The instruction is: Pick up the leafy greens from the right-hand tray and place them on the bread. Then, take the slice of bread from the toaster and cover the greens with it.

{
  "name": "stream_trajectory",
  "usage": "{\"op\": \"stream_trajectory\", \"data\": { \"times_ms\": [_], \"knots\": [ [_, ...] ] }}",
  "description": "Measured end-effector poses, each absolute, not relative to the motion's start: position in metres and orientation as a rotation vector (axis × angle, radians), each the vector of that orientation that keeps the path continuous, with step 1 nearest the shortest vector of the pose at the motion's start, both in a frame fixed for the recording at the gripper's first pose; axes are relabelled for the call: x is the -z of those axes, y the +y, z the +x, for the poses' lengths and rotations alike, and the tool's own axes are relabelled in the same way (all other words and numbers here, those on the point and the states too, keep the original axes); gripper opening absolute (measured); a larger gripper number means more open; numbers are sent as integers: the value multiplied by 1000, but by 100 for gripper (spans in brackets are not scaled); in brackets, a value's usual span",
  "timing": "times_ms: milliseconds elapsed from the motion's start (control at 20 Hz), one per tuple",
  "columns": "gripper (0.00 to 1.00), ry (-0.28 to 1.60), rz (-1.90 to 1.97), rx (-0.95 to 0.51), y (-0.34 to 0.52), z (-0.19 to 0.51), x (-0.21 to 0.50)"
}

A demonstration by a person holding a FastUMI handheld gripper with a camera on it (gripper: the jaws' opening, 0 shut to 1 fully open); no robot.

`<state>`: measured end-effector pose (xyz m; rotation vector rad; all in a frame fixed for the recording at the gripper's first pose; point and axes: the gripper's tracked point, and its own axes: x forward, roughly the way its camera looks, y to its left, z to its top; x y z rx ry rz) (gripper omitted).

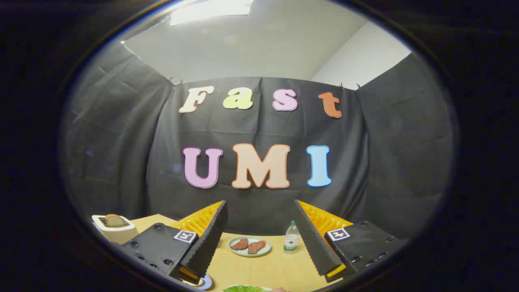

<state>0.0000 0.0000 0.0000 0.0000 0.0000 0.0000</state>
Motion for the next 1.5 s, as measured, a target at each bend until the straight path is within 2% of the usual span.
{"op": "stream_trajectory", "data": {
  "times_ms": [300,850,1100,1500],
  "knots": [
    [100,8,-37,23,-18,-4,-6],
    [100,32,-62,-54,-5,-2,-1],
    [100,94,-64,-136,-6,-1,20],
    [100,248,-161,-379,2,-2,76]
  ]
}}
